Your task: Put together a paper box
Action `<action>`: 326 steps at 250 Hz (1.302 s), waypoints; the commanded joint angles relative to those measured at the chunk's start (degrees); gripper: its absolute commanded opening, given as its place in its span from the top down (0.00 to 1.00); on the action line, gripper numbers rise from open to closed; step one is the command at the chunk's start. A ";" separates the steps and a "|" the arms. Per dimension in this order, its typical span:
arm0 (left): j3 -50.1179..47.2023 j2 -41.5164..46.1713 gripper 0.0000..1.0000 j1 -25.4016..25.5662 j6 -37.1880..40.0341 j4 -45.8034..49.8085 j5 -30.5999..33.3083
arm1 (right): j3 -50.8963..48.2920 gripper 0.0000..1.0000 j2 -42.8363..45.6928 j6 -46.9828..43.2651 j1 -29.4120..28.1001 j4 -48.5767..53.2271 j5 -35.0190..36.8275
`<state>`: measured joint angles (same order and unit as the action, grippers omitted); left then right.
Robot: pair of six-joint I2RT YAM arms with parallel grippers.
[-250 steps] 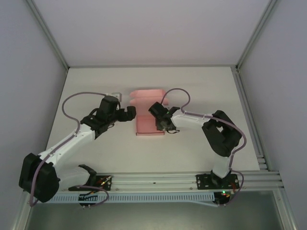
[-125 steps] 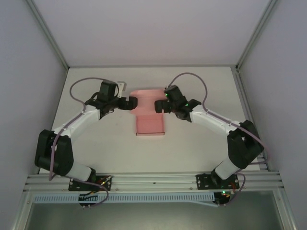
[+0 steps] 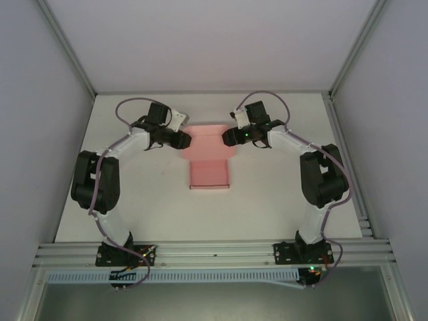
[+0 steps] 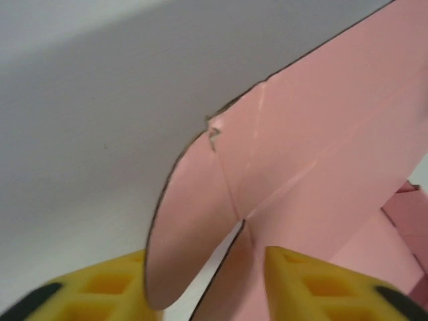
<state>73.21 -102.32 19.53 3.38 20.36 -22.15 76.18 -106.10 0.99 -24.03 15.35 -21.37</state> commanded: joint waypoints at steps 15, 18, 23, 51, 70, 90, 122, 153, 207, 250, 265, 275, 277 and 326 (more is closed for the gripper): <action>0.98 0.36 0.83 -0.37 2.38 1.07 -6.62 | 0.21 0.59 -0.04 -1.96 0.21 0.56 -5.71; 0.86 0.48 0.85 -0.37 2.37 1.07 -6.59 | 0.09 0.61 0.02 -2.08 0.22 0.59 -6.04; 0.71 0.67 0.89 -0.37 2.37 0.95 -6.58 | 0.13 0.64 0.17 -2.14 0.21 0.60 -6.24; -0.18 2.14 1.00 -0.28 1.87 0.22 -6.51 | 0.04 0.85 0.98 -2.27 0.14 1.56 -6.26; -0.56 3.37 1.00 -0.28 0.73 -0.39 -5.74 | 0.19 0.91 1.88 -2.58 0.13 2.61 -5.36; -1.47 5.40 1.00 -0.11 -0.87 -1.83 -4.07 | 0.10 0.95 3.15 -2.56 -0.13 3.38 -5.40; -4.54 9.35 1.00 0.51 -3.26 -5.18 -1.22 | -1.50 1.00 5.64 -3.08 -0.92 3.10 -5.70; -6.23 11.36 1.00 1.16 -5.06 -6.14 1.68 | -3.39 1.00 7.75 -2.85 -1.94 2.31 -5.38; -9.59 13.81 1.00 4.23 -11.71 -9.33 7.50 | -5.22 1.00 9.24 3.53 -4.41 0.36 5.70; -11.49 14.61 1.00 10.70 -21.38 -14.34 18.98 | -3.66 1.00 10.44 17.22 -9.90 0.99 27.66; -11.46 14.70 1.00 13.65 -24.20 -15.02 26.63 | -4.28 1.00 11.01 23.30 -10.74 -0.34 29.26; -11.54 14.70 1.00 15.45 -25.83 -15.71 30.46 | -5.59 1.00 11.77 27.24 -11.83 -2.36 31.46; -11.52 14.72 1.00 15.80 -26.17 -15.81 31.15 | -5.89 1.00 11.99 27.95 -12.05 -2.81 31.78; -16.05 16.50 1.00 18.94 -36.86 -21.34 35.87 | -14.94 1.00 15.99 43.53 -14.77 -14.80 35.79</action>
<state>60.10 -88.60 36.91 -23.18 6.31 8.95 66.61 -93.12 29.47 -36.51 11.18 8.82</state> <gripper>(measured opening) 0.044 0.054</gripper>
